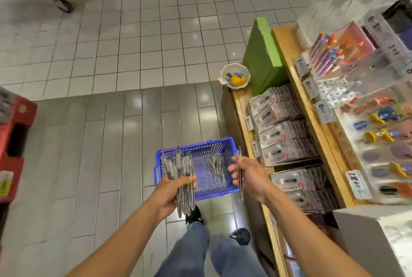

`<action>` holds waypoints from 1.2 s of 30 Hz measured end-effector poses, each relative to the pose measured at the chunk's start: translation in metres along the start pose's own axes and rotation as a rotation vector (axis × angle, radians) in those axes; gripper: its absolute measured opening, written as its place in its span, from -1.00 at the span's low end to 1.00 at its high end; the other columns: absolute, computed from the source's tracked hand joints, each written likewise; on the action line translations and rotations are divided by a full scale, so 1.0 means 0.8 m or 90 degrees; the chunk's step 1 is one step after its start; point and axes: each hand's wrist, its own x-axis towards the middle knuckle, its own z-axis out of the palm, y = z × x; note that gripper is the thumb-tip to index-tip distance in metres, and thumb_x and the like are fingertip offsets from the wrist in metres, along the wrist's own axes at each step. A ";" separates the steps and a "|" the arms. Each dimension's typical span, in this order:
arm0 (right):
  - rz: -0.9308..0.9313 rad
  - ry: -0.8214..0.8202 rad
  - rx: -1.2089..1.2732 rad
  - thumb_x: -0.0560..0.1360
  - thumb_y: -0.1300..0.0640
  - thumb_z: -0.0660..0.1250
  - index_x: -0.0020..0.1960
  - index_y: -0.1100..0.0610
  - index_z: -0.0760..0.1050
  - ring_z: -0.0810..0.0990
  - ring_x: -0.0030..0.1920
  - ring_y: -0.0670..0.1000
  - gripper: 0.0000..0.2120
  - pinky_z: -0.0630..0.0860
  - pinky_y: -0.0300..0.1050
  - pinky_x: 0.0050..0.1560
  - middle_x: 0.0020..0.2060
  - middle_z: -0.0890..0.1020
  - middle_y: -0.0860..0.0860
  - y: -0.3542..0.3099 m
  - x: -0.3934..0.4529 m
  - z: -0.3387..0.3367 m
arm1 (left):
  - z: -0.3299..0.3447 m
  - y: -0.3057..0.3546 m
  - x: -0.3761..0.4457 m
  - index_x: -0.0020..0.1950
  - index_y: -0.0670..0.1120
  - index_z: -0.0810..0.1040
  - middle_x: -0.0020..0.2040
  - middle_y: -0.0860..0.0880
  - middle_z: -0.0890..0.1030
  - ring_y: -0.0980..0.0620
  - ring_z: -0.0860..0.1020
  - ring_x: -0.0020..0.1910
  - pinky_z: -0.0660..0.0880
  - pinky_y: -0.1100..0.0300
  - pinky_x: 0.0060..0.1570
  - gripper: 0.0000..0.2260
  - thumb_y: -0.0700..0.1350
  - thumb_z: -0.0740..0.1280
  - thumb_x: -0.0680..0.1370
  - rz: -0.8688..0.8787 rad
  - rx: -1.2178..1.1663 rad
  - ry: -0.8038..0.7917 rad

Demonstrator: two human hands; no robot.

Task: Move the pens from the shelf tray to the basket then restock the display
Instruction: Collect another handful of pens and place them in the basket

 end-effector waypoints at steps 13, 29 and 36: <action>0.107 0.148 -0.214 0.56 0.37 0.24 -0.08 0.21 0.42 0.46 -0.47 0.01 -0.90 0.48 -0.13 -0.44 -0.35 0.47 0.11 0.182 0.333 -0.028 | -0.062 -0.152 0.391 0.37 -0.35 0.39 0.03 -0.30 0.67 -0.18 0.68 -0.10 0.63 -0.13 -0.18 -0.33 -0.24 0.57 0.33 -0.130 -0.004 0.156; 0.071 0.267 -0.638 0.49 0.26 0.37 0.18 0.13 0.49 0.57 -0.09 0.06 -0.72 0.42 -0.21 -0.15 -0.04 0.63 0.08 0.481 0.761 -0.161 | -0.063 -0.373 0.854 0.29 -0.11 0.43 -0.01 -0.01 0.57 0.05 0.54 -0.08 0.43 0.16 0.13 -0.58 -0.23 0.48 0.48 -0.078 0.101 0.194; 0.053 0.252 -0.653 0.50 0.30 0.36 0.28 0.11 0.43 0.57 0.05 0.03 -0.62 0.40 -0.33 -0.07 0.11 0.60 0.06 0.484 0.774 -0.162 | -0.041 -0.364 0.875 0.50 -0.16 0.30 -0.10 0.05 0.49 0.17 0.42 -0.31 0.41 0.34 -0.33 -0.45 -0.23 0.40 0.55 -0.037 0.186 0.240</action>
